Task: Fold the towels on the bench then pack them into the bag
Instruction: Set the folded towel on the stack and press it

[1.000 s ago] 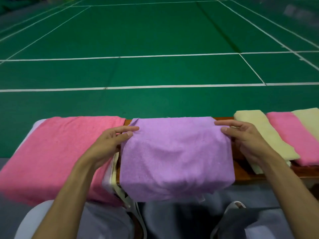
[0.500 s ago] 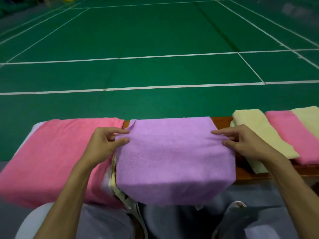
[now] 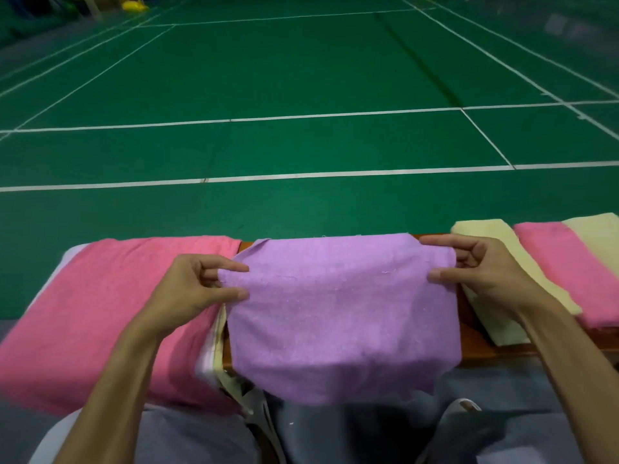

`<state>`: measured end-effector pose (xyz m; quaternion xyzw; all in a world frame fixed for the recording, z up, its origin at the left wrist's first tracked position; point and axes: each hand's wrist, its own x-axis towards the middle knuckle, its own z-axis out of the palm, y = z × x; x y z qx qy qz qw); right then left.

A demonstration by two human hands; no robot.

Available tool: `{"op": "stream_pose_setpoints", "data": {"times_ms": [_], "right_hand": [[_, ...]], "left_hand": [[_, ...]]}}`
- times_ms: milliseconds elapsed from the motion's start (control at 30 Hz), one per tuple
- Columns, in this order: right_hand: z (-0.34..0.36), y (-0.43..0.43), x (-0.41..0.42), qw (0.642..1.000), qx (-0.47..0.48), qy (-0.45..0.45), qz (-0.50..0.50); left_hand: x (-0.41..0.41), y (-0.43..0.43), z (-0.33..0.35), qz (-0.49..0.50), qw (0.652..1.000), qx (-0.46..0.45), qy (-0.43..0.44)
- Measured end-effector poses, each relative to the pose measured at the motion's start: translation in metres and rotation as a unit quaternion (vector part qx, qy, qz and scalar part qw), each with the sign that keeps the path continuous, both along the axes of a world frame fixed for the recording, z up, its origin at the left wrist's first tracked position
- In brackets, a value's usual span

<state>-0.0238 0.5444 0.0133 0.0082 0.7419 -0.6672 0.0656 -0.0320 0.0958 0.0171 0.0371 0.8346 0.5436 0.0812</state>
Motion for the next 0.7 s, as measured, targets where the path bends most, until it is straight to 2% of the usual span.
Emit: {"op": "stream_pose_setpoints", "data": {"times_ms": [67, 167, 300, 367, 433, 467, 533, 567, 633, 700], "right_hand": [[-0.009, -0.006, -0.002, 0.987, 0.155, 0.045, -0.023], [-0.021, -0.014, -0.007, 0.921, 0.364, 0.137, -0.031], [-0.025, -0.021, -0.012, 0.859, 0.485, 0.161, -0.014], [-0.024, -0.022, -0.016, 0.845, 0.512, 0.151, -0.034], [-0.023, -0.023, -0.024, 0.866, 0.477, 0.133, -0.066], [-0.022, -0.025, -0.029, 0.896, 0.417, 0.119, -0.092], [-0.016, -0.036, -0.041, 0.964, 0.199, 0.077, -0.158], [-0.01, -0.044, -0.046, 0.977, 0.083, 0.063, -0.185], [0.005, -0.053, -0.055, 0.972, -0.064, 0.085, -0.211], [0.022, -0.056, -0.059, 0.953, -0.136, 0.158, -0.22]], "left_hand": [[-0.002, -0.001, -0.005, 0.031, 0.996, -0.08, 0.038], [-0.005, 0.002, -0.013, 0.064, 0.978, -0.179, 0.086], [-0.014, 0.01, -0.025, 0.057, 0.949, -0.293, 0.097], [-0.018, 0.014, -0.028, 0.061, 0.954, -0.289, 0.058], [-0.025, 0.017, -0.024, 0.098, 0.978, -0.182, 0.007], [-0.029, 0.018, -0.02, 0.123, 0.987, -0.104, -0.017], [-0.038, 0.026, -0.007, 0.148, 0.985, 0.074, -0.048], [-0.043, 0.029, -0.002, 0.148, 0.978, 0.142, -0.038], [-0.055, 0.035, 0.007, 0.143, 0.961, 0.234, 0.038], [-0.065, 0.037, 0.019, 0.143, 0.932, 0.304, 0.133]]}}
